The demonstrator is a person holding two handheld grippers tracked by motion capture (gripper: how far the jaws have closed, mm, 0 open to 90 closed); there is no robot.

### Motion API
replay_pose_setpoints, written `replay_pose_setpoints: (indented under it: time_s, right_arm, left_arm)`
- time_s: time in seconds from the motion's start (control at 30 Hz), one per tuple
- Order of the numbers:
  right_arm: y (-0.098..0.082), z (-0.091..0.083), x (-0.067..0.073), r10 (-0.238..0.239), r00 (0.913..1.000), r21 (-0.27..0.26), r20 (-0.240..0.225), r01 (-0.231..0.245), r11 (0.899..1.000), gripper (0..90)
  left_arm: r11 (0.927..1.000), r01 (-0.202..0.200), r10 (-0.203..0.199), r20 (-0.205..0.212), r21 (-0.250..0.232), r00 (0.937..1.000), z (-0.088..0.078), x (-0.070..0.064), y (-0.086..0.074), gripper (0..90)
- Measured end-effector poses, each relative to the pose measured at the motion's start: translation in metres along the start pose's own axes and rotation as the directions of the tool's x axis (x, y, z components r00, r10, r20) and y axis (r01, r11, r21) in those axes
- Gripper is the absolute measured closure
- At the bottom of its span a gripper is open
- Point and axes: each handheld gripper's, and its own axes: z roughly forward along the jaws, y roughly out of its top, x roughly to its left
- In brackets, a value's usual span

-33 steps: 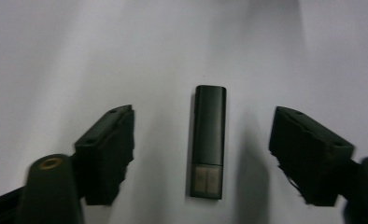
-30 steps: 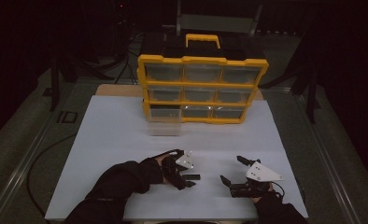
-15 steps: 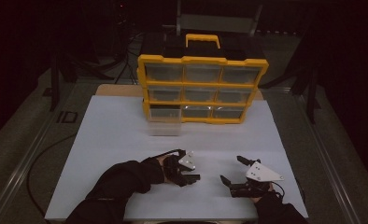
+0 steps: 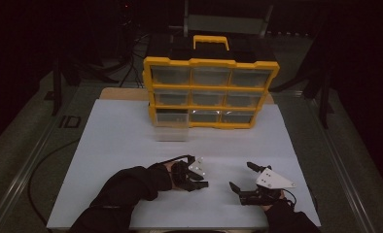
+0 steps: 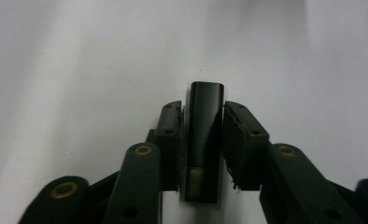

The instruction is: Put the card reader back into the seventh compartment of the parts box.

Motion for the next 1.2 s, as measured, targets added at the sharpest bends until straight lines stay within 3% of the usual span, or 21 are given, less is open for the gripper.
replay_pose_setpoints:
  time_s: [0.4,0.57,0.7,0.8,1.2]
  right_arm:
    - [0.0,0.0,0.0,-0.001,1.0,0.0,0.0,0.001,1.0,8.1]
    - [0.0,0.0,0.0,0.0,1.0,-0.001,0.001,0.0,1.0,8.1]
    - [0.0,0.0,0.0,0.001,1.0,-0.001,0.001,-0.001,1.0,8.1]
    - [0.0,0.0,0.0,0.002,1.0,-0.002,0.001,-0.002,1.0,8.1]
    - [0.0,0.0,0.0,0.001,1.0,-0.001,0.001,-0.001,1.0,8.1]
  left_arm:
    - [0.9996,-0.005,0.005,0.001,0.029,1.0,0.0,-0.001,0.004,73.6]
    - [0.9982,-0.029,0.029,-0.001,0.052,0.9996,0.0,-0.002,0.007,73.7]
    - [0.9986,-0.027,0.026,0.022,0.045,0.9994,-0.001,-0.001,0.009,73.7]
    - [0.9979,-0.039,0.039,0.002,0.051,0.9992,-0.003,-0.001,0.01,73.7]
    - [0.9979,-0.036,0.035,0.007,0.053,0.9993,-0.016,0.002,0.01,73.7]
